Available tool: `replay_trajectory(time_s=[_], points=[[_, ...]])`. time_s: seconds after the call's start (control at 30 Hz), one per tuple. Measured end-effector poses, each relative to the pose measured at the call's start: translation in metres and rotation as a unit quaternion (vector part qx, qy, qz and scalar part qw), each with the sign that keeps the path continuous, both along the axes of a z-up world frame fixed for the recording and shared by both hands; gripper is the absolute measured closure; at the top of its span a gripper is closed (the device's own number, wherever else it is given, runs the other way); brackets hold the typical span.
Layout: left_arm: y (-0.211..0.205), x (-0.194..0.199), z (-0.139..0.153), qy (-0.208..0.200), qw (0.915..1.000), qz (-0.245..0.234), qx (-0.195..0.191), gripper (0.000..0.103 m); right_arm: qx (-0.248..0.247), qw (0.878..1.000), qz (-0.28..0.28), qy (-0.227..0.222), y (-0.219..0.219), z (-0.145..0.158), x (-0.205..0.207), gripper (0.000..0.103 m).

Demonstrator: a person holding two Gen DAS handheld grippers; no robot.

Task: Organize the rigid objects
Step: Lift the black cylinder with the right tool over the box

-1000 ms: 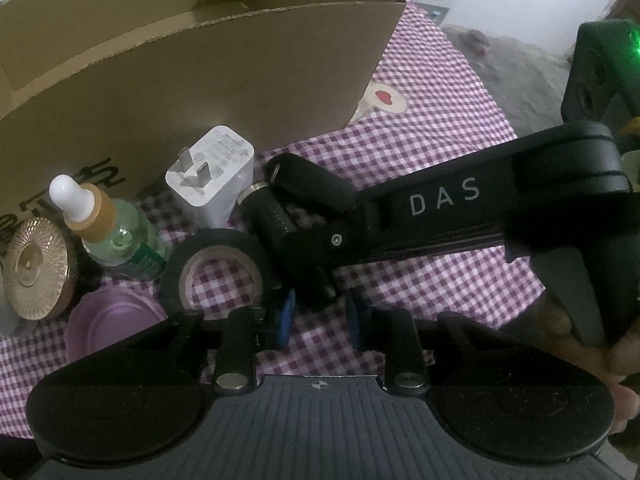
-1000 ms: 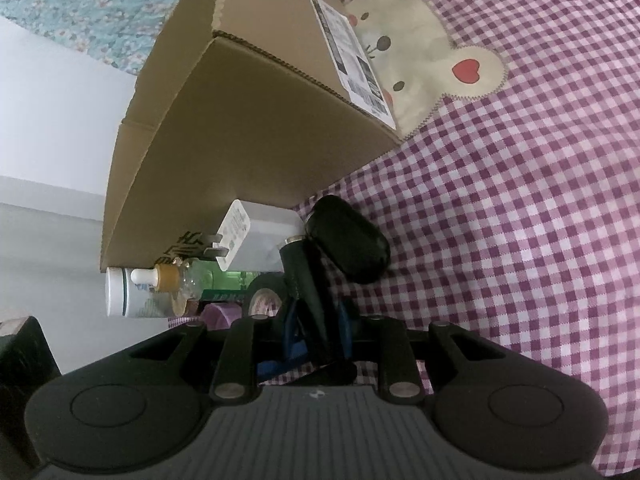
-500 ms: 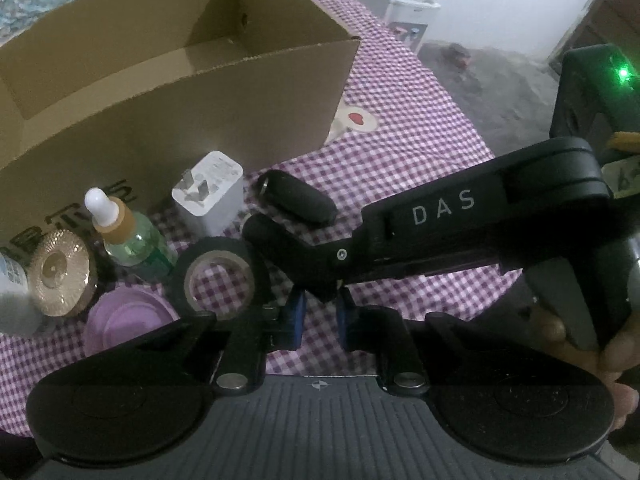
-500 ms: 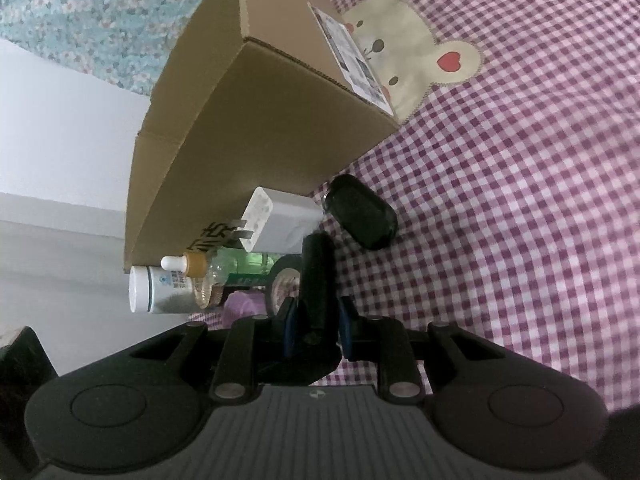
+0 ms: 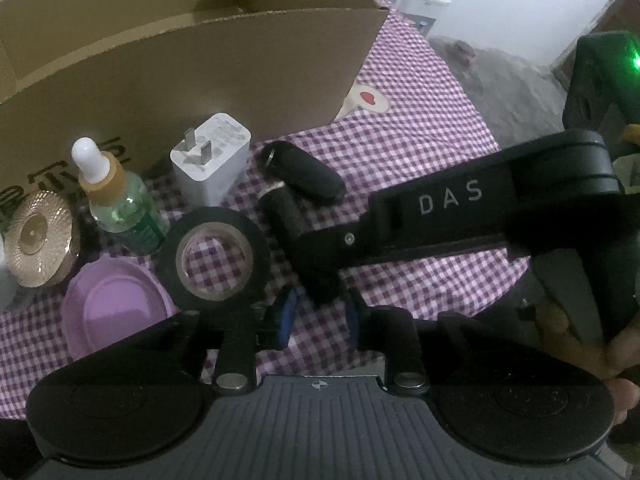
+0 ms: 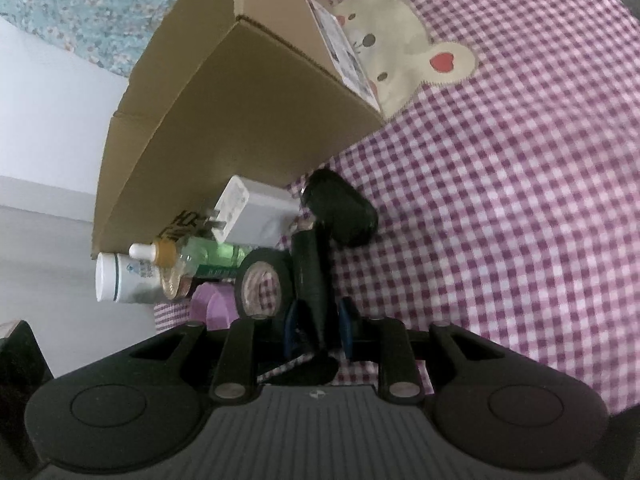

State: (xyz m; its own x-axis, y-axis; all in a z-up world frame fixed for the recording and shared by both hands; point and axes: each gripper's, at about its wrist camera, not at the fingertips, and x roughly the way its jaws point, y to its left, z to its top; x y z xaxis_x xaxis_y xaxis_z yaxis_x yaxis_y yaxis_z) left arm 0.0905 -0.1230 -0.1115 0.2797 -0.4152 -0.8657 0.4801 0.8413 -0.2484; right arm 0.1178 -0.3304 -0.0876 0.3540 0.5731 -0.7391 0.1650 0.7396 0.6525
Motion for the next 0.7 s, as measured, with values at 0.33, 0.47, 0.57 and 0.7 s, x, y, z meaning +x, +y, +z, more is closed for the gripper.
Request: replay_trajectory(time_s=[0.33, 0.47, 0.57, 0.7], points=[[-0.003, 0.015, -0.003, 0.016, 0.9998, 0.013, -0.004, 0.068, -0.017, 0.999, 0.031, -0.005, 0.012, 0.004, 0.024, 0.077], [-0.008, 0.015, -0.006, 0.011, 0.9998, 0.015, 0.004, 0.069, -0.02, 0.999, 0.038, -0.015, 0.017, 0.003, 0.027, 0.076], [-0.01, 0.013, -0.007, 0.003, 0.9998, 0.017, 0.012, 0.071, -0.017, 0.999, 0.036, -0.024, 0.019, 0.003, 0.023, 0.078], [-0.011, 0.009, 0.001, -0.016, 0.9998, 0.012, 0.01, 0.075, -0.007, 1.0, 0.02, -0.021, 0.016, 0.001, 0.011, 0.079]])
